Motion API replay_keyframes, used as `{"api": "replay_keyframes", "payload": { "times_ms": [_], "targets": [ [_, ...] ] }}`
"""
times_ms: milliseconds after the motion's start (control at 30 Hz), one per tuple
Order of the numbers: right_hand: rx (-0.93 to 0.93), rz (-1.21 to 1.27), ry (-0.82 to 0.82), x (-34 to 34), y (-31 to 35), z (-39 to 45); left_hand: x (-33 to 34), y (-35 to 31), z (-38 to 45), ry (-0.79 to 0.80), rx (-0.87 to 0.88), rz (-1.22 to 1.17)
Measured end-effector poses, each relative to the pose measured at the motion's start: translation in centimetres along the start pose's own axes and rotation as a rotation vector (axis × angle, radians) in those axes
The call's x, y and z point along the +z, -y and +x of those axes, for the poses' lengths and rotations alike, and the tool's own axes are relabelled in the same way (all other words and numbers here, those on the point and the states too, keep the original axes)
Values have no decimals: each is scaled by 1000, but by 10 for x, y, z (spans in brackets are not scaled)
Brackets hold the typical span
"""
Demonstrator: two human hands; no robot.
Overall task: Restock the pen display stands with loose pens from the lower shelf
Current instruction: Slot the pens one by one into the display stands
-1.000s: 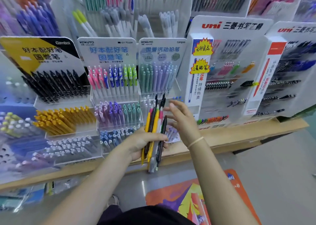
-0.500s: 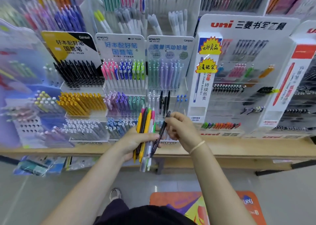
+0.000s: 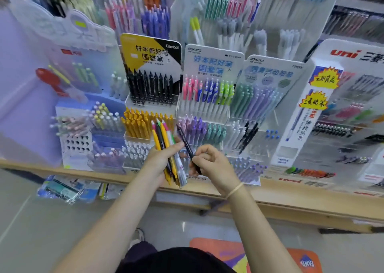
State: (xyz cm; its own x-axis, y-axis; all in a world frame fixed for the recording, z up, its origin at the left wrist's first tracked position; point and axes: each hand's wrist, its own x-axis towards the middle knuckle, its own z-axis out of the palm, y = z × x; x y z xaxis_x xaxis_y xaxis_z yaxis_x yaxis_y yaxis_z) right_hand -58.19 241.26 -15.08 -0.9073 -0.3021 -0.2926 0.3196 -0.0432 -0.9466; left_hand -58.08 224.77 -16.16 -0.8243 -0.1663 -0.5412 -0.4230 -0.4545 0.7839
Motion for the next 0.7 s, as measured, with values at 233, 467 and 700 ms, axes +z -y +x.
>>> {"api": "replay_keyframes", "payload": {
  "times_ms": [233,467,700],
  "targets": [
    [83,-130,22,98,-8,41,-93,-46,30,56,12,59],
    [-63,-212,-180,153,10,73,-149,-78,48,210,29,268],
    [-118,-225,-208,174,31,99,-161,-103,67,265,40,308]
  ]
}}
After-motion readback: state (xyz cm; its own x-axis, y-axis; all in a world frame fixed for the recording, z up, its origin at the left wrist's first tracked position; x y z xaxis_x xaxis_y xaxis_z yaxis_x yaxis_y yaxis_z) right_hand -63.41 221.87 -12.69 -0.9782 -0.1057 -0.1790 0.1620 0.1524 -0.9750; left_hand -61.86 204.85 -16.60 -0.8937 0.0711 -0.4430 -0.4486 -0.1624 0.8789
